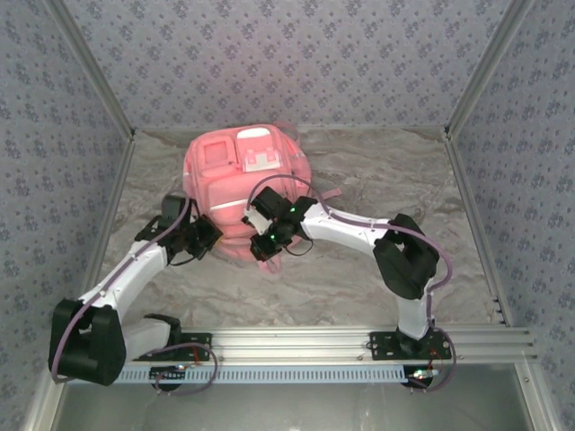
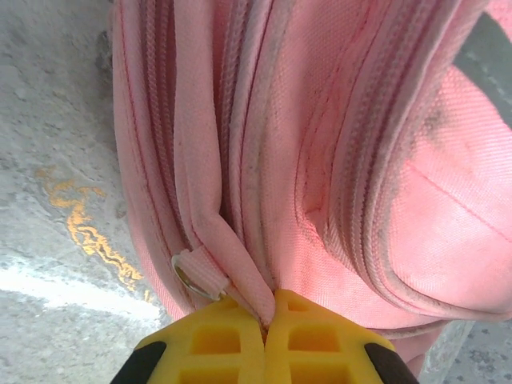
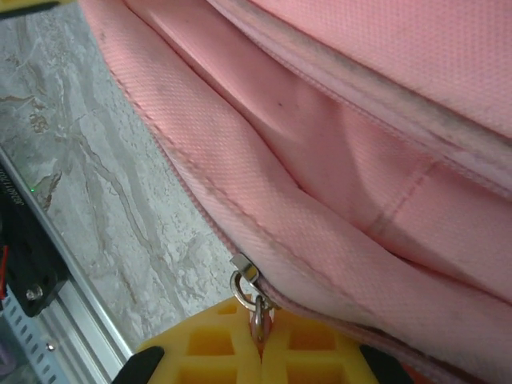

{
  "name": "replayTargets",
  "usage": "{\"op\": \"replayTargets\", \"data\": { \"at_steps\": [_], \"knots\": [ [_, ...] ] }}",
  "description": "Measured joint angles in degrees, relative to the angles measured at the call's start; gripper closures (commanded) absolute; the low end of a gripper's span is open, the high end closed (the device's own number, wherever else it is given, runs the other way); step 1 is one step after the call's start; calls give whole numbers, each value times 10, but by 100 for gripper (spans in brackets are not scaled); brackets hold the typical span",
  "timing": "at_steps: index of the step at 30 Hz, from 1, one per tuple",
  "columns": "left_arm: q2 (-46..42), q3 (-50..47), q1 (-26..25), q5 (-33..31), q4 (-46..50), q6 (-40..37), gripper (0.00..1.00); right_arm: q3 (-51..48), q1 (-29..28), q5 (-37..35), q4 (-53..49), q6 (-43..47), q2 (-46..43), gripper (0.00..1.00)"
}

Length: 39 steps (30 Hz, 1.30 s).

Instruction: Pack books, pencil case, and school supplies into a backpack

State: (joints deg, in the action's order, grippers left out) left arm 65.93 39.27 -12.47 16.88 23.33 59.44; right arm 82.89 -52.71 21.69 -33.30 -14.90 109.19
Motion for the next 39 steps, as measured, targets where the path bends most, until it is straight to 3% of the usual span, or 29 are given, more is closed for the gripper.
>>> {"op": "replayTargets", "data": {
  "at_steps": [6,7,8,13,17,21,28,39],
  "knots": [
    [-3,28,71,7,58,-34,84,7,-17,46,66,-45,29,100],
    [-15,28,83,6,74,-38,71,7,-21,50,84,-61,33,100],
    [-31,28,94,4,89,-42,65,6,-25,53,104,-80,37,100],
    [-123,18,105,10,114,-29,47,20,-37,58,146,-131,72,100],
    [-145,-30,105,34,106,5,46,33,-41,62,161,-146,89,100],
    [-114,-77,99,52,85,40,46,36,-41,62,170,-154,94,100],
    [-66,-81,48,48,38,71,46,36,-42,61,173,-154,95,100],
    [-21,-79,31,37,0,82,53,36,-50,42,172,-153,99,100]
  ]
}}
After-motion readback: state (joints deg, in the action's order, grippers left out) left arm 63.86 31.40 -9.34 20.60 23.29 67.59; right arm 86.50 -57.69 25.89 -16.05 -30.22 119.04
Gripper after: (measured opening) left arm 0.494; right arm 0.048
